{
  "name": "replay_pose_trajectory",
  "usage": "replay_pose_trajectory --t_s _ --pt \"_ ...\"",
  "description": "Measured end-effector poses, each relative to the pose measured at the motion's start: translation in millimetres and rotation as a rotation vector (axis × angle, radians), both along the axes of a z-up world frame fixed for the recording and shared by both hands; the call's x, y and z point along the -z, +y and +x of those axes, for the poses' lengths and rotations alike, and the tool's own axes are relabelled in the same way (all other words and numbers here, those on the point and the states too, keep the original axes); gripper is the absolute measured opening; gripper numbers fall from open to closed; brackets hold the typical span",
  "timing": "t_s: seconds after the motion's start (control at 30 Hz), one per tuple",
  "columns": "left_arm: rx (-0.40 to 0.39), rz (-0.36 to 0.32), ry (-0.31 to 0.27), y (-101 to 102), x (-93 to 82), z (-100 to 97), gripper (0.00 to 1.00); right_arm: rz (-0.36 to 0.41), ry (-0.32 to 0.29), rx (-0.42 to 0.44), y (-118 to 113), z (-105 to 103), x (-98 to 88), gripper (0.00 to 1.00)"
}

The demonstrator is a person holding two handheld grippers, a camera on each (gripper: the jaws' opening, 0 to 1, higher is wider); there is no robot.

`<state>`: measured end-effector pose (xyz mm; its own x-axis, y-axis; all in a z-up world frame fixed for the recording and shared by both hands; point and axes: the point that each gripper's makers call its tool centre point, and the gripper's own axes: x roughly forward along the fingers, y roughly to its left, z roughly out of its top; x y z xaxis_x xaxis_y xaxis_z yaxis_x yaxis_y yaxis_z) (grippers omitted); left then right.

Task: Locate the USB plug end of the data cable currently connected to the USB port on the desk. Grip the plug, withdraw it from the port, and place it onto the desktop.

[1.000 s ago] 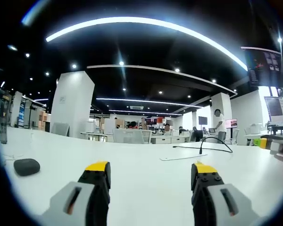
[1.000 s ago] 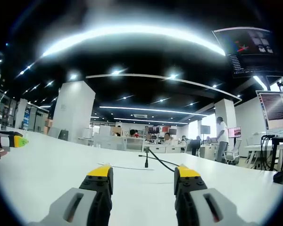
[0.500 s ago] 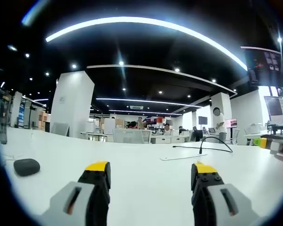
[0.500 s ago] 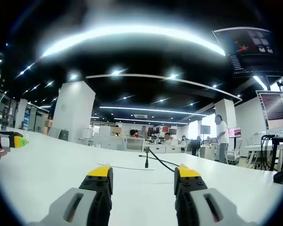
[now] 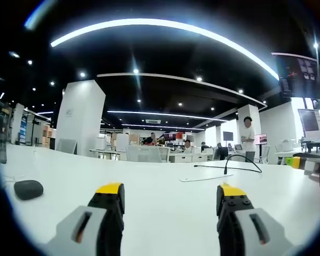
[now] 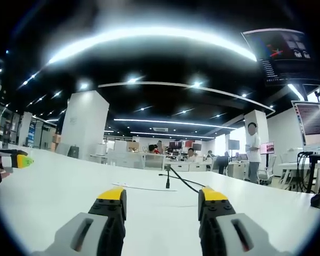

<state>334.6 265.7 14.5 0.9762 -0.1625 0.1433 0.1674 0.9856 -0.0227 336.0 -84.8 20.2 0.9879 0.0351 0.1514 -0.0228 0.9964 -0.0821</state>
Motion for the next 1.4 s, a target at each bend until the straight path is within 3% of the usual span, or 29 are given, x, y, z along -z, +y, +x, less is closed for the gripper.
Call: replay_pose_trajectory --t_s 0.8,1.13,1.4 --pt "0.018 -0.012 0.016 -9 -1.1 4.2 0.7 -0.011 0.021 -0.009 -7 7 -2.9 0.53" --pt "0.022 -0.015 -0.002 -7 -11.6 -0.3 0.7 -0.025 0.032 -0.033 -3 10 -6.1 0.52" --pt "0.037 0.006 -0.034 -11 -26.0 -5.2 0.7 -0.08 0.062 -0.083 3 18 -4.9 0.52"
